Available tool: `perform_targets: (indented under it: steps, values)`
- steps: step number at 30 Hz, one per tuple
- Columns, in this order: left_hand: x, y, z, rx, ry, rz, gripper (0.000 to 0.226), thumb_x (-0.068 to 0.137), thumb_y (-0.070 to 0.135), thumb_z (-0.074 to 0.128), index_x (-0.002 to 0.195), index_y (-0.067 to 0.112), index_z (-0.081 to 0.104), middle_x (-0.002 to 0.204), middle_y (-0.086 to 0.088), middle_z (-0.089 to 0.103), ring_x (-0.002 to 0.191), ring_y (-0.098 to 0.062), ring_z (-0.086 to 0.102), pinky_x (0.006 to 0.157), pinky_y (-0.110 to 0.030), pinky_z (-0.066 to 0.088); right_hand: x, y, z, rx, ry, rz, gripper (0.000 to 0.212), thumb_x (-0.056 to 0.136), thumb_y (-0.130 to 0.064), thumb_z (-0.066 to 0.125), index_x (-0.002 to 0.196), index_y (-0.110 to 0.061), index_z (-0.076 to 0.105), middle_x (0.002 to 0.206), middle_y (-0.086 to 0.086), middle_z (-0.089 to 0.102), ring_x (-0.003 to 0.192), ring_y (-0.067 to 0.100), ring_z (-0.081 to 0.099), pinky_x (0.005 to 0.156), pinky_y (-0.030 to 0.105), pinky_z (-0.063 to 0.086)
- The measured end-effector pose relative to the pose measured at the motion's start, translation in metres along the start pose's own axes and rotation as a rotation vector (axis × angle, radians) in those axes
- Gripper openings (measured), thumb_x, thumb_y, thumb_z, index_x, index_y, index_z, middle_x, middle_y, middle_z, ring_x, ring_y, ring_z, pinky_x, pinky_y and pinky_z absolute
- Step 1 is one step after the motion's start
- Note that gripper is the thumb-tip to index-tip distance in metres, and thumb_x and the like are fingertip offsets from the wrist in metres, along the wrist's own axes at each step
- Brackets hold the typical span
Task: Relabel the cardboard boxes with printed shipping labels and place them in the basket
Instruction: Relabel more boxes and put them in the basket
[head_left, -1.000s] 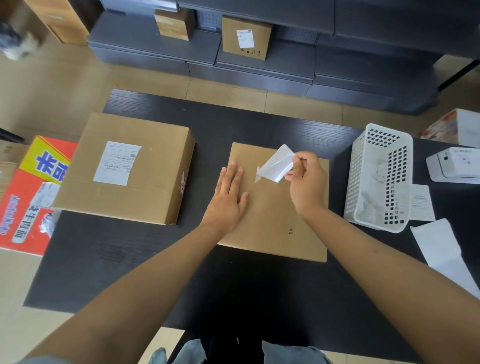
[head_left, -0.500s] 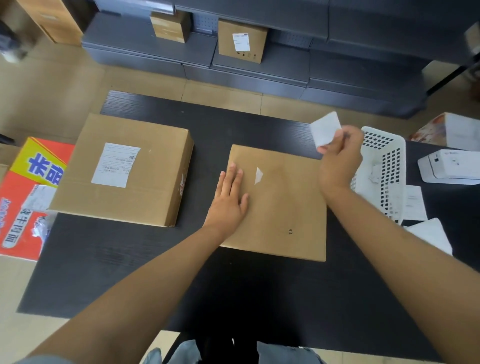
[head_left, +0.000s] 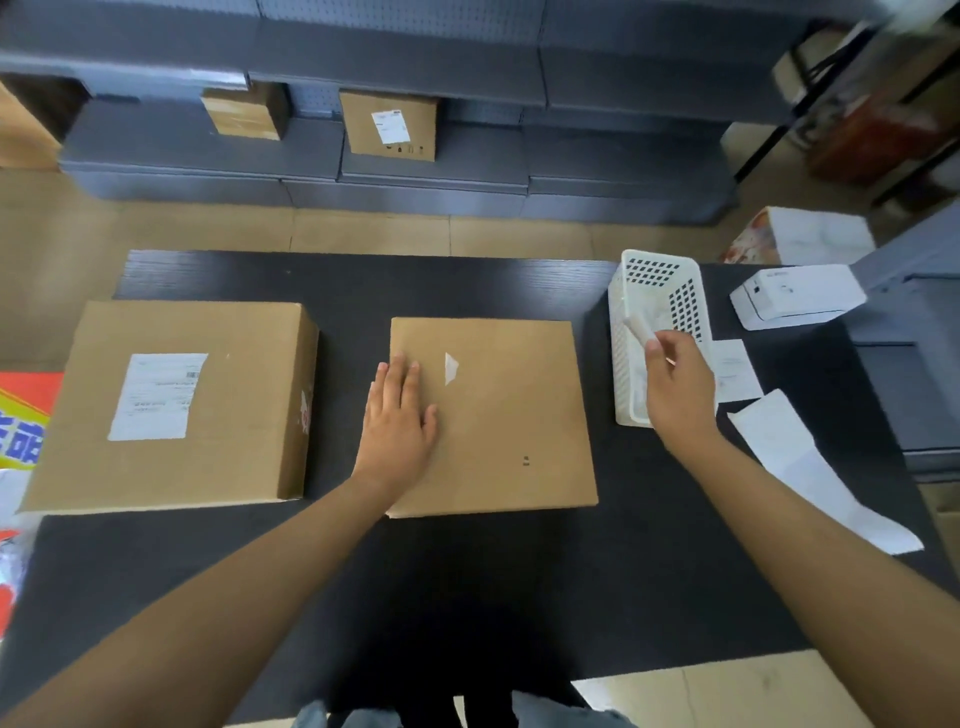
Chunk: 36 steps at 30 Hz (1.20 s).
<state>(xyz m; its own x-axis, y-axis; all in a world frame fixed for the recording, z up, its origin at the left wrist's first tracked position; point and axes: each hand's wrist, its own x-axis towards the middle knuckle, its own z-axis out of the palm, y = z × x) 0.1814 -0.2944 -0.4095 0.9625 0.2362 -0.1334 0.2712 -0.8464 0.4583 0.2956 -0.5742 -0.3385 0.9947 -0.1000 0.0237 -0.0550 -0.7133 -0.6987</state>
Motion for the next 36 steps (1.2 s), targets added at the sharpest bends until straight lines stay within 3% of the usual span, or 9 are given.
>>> perform_targets:
  steps: [6, 11, 15, 23, 25, 28, 31, 36]
  values:
    - [0.002, 0.005, -0.003, -0.002, -0.005, -0.005, 0.059, 0.101, 0.028, 0.038, 0.152, 0.007, 0.016, 0.161, -0.009, 0.006, 0.149, -0.025, 0.000, 0.121, -0.036, 0.001, 0.003, 0.052, -0.043, -0.165, -0.025, -0.017, 0.024, 0.101, -0.017, 0.041, 0.111, -0.001, 0.057, 0.118, 0.014, 0.053, 0.111, 0.025, 0.048, 0.095, 0.033, 0.040]
    - [0.003, 0.007, -0.002, 0.002, -0.009, -0.015, 0.058, 0.100, 0.025, 0.042, 0.151, 0.006, 0.021, 0.160, -0.010, 0.010, 0.148, -0.028, 0.003, 0.120, -0.037, 0.007, 0.022, 0.084, -0.046, -0.302, -0.172, -0.093, 0.026, 0.100, -0.014, 0.045, 0.112, 0.003, 0.060, 0.124, 0.019, 0.052, 0.116, 0.031, 0.045, 0.100, 0.029, 0.032]
    - [0.004, 0.011, -0.002, 0.025, -0.004, -0.053, 0.057, 0.100, 0.022, 0.044, 0.150, 0.006, 0.024, 0.160, -0.009, 0.012, 0.148, -0.028, 0.004, 0.119, -0.034, 0.007, 0.044, 0.097, -0.028, -0.513, -0.417, -0.201, 0.028, 0.101, -0.020, 0.041, 0.114, -0.008, 0.062, 0.122, 0.014, 0.056, 0.112, 0.029, 0.044, 0.100, 0.037, 0.035]
    - [0.004, 0.022, -0.004, 0.090, -0.018, -0.072, 0.058, 0.099, 0.015, 0.045, 0.150, 0.001, 0.021, 0.159, -0.013, 0.010, 0.148, -0.032, 0.005, 0.120, -0.038, 0.010, 0.066, 0.095, -0.030, -0.685, -0.635, -0.270, 0.044, 0.090, -0.049, 0.040, 0.120, -0.023, 0.058, 0.122, 0.002, 0.055, 0.109, 0.025, 0.045, 0.092, 0.038, 0.033]
    - [0.005, 0.025, -0.003, 0.098, -0.015, -0.090, 0.058, 0.098, 0.014, 0.045, 0.149, 0.000, 0.021, 0.159, -0.014, 0.010, 0.148, -0.033, 0.006, 0.120, -0.039, 0.011, 0.066, 0.095, -0.032, -0.714, -0.618, -0.332, 0.043, 0.093, -0.048, 0.034, 0.116, -0.023, 0.060, 0.120, 0.000, 0.055, 0.108, 0.023, 0.045, 0.093, 0.038, 0.033]
    - [0.007, 0.028, -0.001, 0.132, -0.019, -0.105, 0.059, 0.097, 0.013, 0.046, 0.149, -0.003, 0.021, 0.158, -0.017, 0.012, 0.147, -0.036, 0.007, 0.120, -0.041, 0.012, 0.067, 0.097, -0.029, -0.755, -0.518, -0.373, 0.034, 0.098, -0.029, 0.035, 0.111, -0.016, 0.063, 0.118, 0.004, 0.057, 0.106, 0.023, 0.044, 0.091, 0.035, 0.035]
    - [0.008, 0.029, -0.001, 0.161, -0.036, -0.130, 0.059, 0.098, 0.014, 0.044, 0.149, -0.003, 0.019, 0.158, -0.017, 0.010, 0.147, -0.036, 0.006, 0.120, -0.040, 0.012, 0.071, 0.099, -0.026, -0.684, -0.481, -0.314, 0.029, 0.094, -0.020, 0.044, 0.110, -0.018, 0.068, 0.119, 0.002, 0.056, 0.106, 0.022, 0.041, 0.089, 0.031, 0.035]
    - [0.006, 0.031, -0.002, 0.191, -0.048, -0.129, 0.059, 0.099, 0.016, 0.041, 0.150, -0.002, 0.018, 0.159, -0.017, 0.010, 0.147, -0.036, 0.006, 0.121, -0.040, 0.011, 0.073, 0.096, -0.029, -0.185, -0.460, -0.035, 0.013, 0.093, -0.014, 0.051, 0.093, -0.021, 0.062, 0.106, 0.004, 0.064, 0.092, 0.017, 0.052, 0.080, 0.029, 0.041]
